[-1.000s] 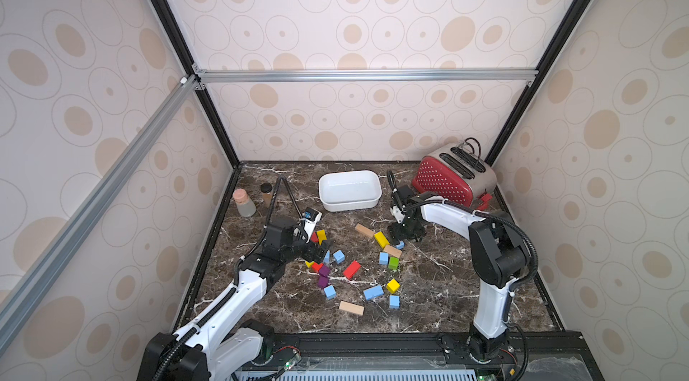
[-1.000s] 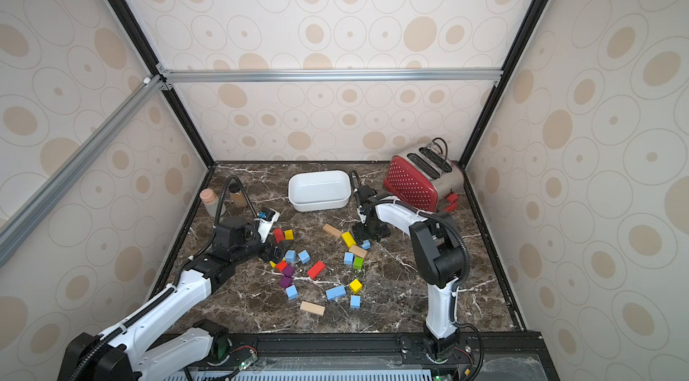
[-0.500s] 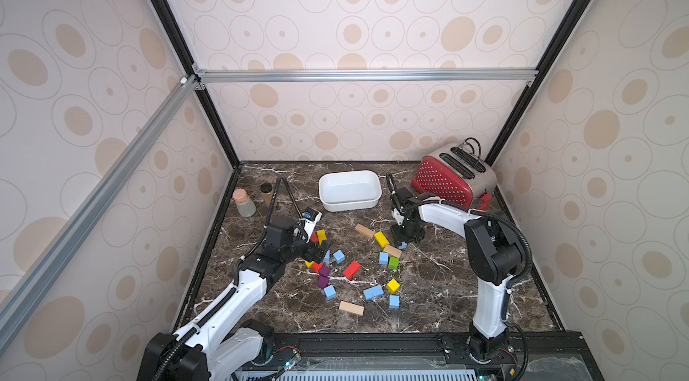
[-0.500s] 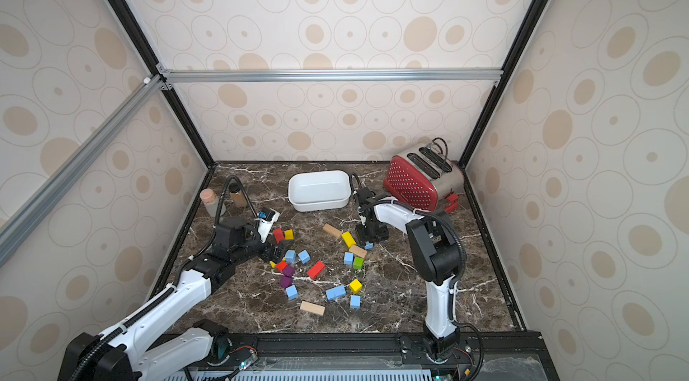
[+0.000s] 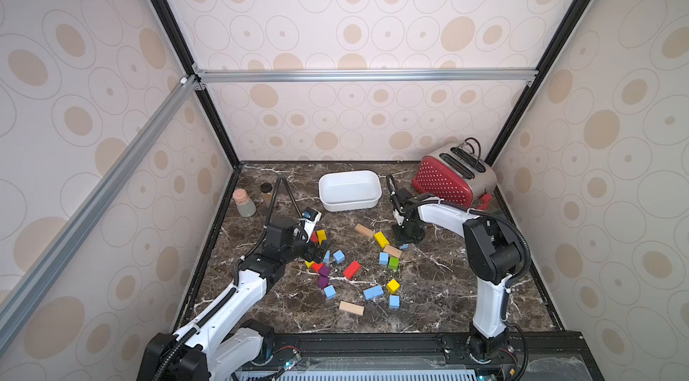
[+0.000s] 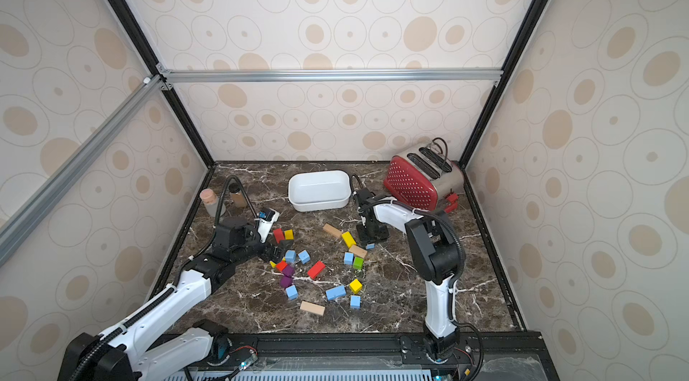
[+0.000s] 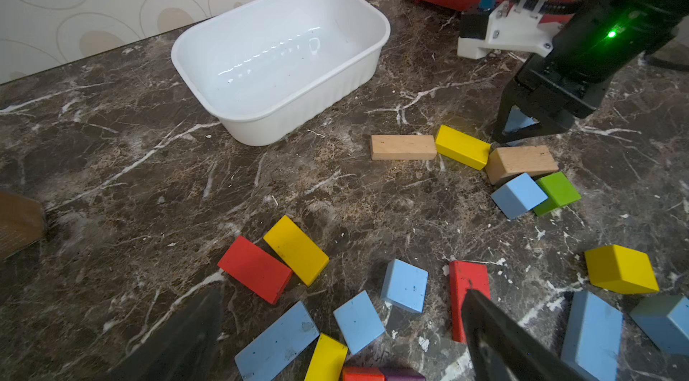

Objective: Pick out the blue building blocks
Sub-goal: Pick up the building block from the center of the board.

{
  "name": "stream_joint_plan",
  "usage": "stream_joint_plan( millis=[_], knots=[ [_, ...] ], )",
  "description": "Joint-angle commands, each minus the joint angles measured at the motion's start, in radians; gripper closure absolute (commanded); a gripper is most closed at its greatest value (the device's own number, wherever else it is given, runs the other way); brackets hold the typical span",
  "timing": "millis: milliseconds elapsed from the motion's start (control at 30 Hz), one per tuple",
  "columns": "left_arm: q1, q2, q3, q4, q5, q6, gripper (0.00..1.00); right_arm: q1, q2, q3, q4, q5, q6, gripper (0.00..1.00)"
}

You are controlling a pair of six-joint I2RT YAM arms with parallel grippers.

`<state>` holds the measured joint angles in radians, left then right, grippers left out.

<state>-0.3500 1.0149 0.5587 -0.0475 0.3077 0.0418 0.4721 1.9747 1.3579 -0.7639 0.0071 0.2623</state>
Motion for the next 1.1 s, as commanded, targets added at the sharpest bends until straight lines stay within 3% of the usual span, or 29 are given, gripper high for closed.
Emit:
stream_joint_plan(
  millis=[0,467,633,1067],
  knots=[
    [-0.008,-0.015,0.001,-0.009,-0.005,-0.002,0.01,0.007,0.001,-0.025,-0.022,0.005,0.032,0.49],
    [-0.008,-0.011,0.011,-0.025,-0.03,-0.023,0.01,0.007,-0.062,-0.06,-0.001,-0.01,0.036,0.79],
    [-0.007,-0.026,0.032,-0.046,-0.057,-0.018,0.01,0.007,-0.095,-0.072,0.018,-0.039,0.037,1.0],
    [-0.008,-0.087,0.151,-0.146,-0.161,-0.021,0.01,0.009,-0.242,-0.015,0.051,-0.147,-0.052,1.0]
  ],
)
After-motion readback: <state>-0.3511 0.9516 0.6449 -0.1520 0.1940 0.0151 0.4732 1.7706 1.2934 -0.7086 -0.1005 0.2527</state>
